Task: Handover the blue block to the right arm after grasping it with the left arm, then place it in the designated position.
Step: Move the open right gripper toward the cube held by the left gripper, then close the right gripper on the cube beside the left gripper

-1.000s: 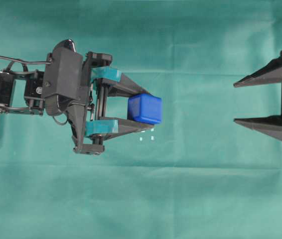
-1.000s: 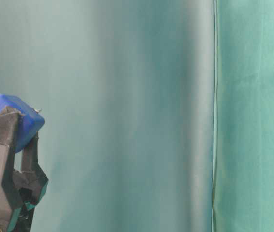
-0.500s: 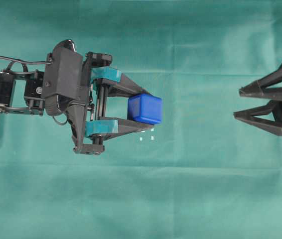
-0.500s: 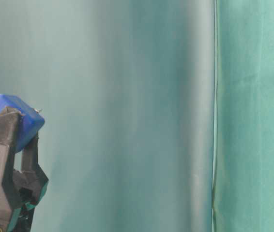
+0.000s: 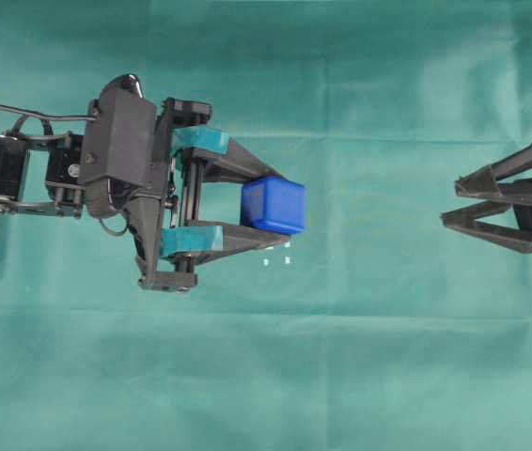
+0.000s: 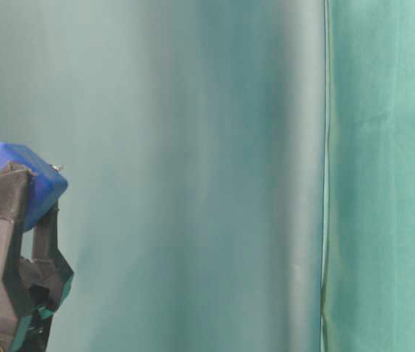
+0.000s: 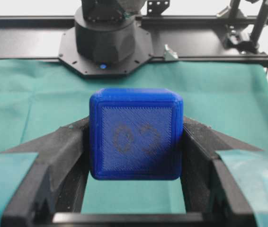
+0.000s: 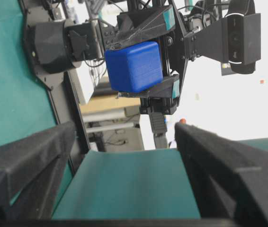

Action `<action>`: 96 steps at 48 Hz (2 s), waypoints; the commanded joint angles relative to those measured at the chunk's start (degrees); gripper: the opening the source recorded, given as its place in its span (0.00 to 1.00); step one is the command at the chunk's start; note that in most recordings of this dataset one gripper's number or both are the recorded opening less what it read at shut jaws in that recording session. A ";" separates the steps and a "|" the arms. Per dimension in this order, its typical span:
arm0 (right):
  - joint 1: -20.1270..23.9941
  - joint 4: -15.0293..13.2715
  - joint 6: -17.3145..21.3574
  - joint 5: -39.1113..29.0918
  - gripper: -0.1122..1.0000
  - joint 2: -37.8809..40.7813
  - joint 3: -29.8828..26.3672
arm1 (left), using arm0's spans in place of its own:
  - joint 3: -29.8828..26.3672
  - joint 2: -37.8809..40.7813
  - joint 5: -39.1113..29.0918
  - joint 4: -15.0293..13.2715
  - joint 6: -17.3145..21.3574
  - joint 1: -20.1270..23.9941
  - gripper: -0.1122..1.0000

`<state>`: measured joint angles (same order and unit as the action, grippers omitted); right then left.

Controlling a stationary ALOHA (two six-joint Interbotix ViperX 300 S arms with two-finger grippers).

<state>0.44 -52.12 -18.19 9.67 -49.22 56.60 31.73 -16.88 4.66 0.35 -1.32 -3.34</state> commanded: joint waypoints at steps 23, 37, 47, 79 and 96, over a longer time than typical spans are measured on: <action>0.09 -0.09 0.18 0.53 0.93 0.62 -1.85 | -0.70 -1.23 -0.09 -0.09 -0.09 -0.26 0.52; 0.09 -0.09 0.18 0.53 0.93 0.62 -1.93 | -0.70 -1.23 -0.09 -0.09 -0.09 -0.26 0.52; 0.09 -0.09 0.26 0.53 0.93 1.67 -2.29 | -0.70 -1.23 -0.09 -0.09 -0.09 -0.26 0.52; 0.09 -0.09 0.18 2.99 0.93 14.77 -11.60 | -0.70 -1.23 -0.09 -0.09 -0.09 -0.26 0.52; 0.09 -0.26 -0.62 3.08 0.93 23.47 -18.54 | -0.88 -1.23 -0.09 -0.09 -0.09 -0.26 0.52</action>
<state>0.44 -52.21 -18.54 12.30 -26.98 40.87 31.73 -16.88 4.31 0.35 -1.32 -3.43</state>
